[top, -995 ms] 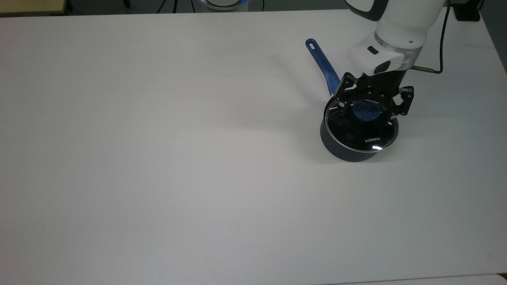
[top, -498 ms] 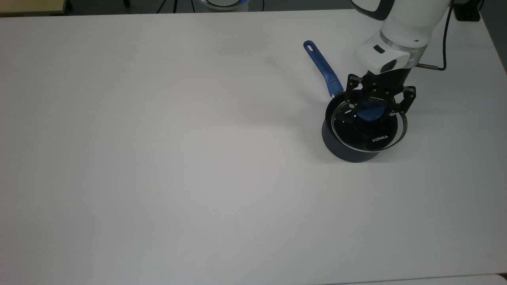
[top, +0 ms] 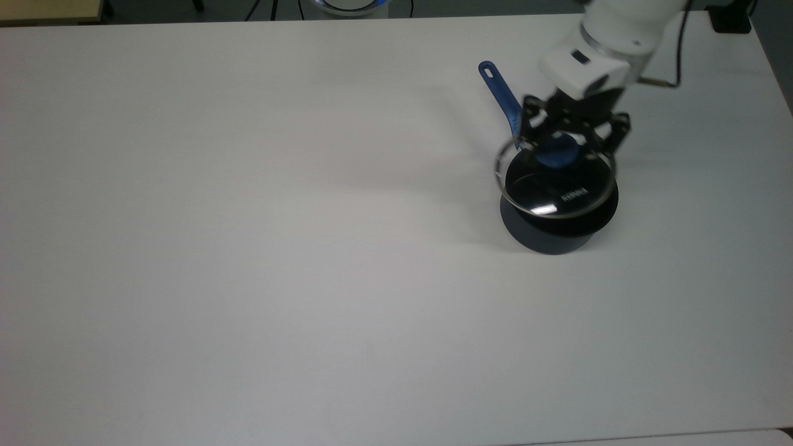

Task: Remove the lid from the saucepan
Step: 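Lift the glass lid up off the saucepan rim, then carry the lid away from the saucepan across the table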

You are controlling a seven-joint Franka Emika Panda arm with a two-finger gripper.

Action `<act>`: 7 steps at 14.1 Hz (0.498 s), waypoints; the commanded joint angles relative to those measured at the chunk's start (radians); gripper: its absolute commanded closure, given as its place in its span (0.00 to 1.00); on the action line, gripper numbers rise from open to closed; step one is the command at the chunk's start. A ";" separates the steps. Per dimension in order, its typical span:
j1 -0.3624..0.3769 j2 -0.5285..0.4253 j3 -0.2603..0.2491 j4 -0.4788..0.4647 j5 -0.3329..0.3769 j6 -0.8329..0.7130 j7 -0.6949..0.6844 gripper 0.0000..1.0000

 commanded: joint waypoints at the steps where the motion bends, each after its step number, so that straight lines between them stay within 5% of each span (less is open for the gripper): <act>1: -0.118 -0.161 0.042 -0.102 0.003 -0.127 -0.249 0.65; 7: -0.380 -0.319 0.042 -0.331 0.001 -0.201 -0.747 0.64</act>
